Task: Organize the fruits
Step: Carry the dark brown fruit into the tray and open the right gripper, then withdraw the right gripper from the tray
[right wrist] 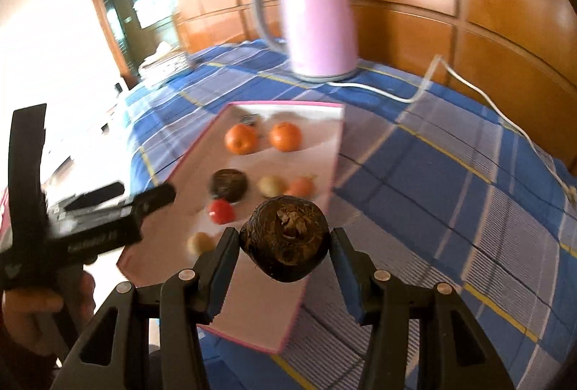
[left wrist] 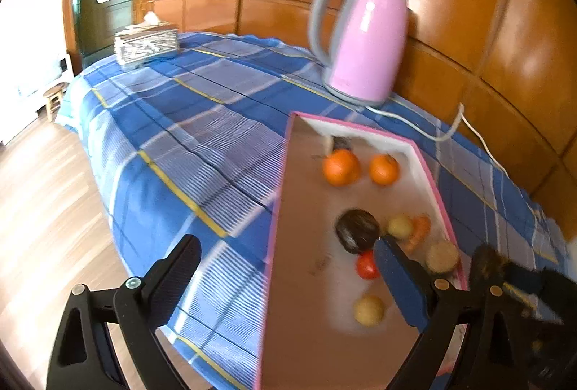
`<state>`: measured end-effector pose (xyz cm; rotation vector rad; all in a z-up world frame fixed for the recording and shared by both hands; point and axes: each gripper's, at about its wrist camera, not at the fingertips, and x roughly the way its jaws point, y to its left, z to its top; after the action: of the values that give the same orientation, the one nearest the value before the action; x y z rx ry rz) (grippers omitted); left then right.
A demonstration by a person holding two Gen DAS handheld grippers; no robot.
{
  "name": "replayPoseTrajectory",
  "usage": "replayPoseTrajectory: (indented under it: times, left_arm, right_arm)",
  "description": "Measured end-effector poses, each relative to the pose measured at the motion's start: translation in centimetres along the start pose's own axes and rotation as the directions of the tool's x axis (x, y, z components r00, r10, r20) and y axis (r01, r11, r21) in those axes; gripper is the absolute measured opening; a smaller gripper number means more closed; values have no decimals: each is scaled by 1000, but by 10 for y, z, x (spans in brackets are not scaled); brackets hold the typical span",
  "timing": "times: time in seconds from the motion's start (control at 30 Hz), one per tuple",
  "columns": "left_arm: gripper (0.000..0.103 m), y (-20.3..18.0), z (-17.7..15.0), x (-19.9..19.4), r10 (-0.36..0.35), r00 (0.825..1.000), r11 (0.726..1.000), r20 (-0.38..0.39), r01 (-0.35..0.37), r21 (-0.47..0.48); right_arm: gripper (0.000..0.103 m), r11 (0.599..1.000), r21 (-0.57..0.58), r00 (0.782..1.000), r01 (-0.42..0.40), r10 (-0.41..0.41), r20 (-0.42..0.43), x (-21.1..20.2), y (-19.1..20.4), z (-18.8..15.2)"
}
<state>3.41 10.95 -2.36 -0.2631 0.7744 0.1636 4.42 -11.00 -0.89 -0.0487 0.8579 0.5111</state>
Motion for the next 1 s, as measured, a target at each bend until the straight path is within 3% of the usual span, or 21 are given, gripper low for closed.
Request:
replayPoseTrajectory:
  times: [0.17, 0.33, 0.67, 0.8, 1.0]
  left_arm:
    - [98, 17, 7, -1, 35, 999, 999, 18, -35, -41]
    - [100, 19, 5, 3, 46, 999, 998, 10, -46, -35]
    - [103, 3, -1, -5, 29, 999, 999, 26, -30, 17]
    - [103, -9, -4, -16, 10, 999, 998, 53, -13, 54]
    - [103, -25, -10, -38, -8, 994, 994, 108, -4, 106]
  right_arm:
    - [52, 997, -65, 998, -38, 35, -49, 23, 20, 7]
    - [53, 997, -80, 995, -21, 13, -98, 52, 27, 11]
    - [59, 1000, -22, 999, 2, -3, -44, 38, 18, 10]
    - [59, 997, 40, 997, 66, -67, 27, 18, 11, 7]
    - [61, 969, 130, 969, 212, -225, 101, -9, 4, -2]
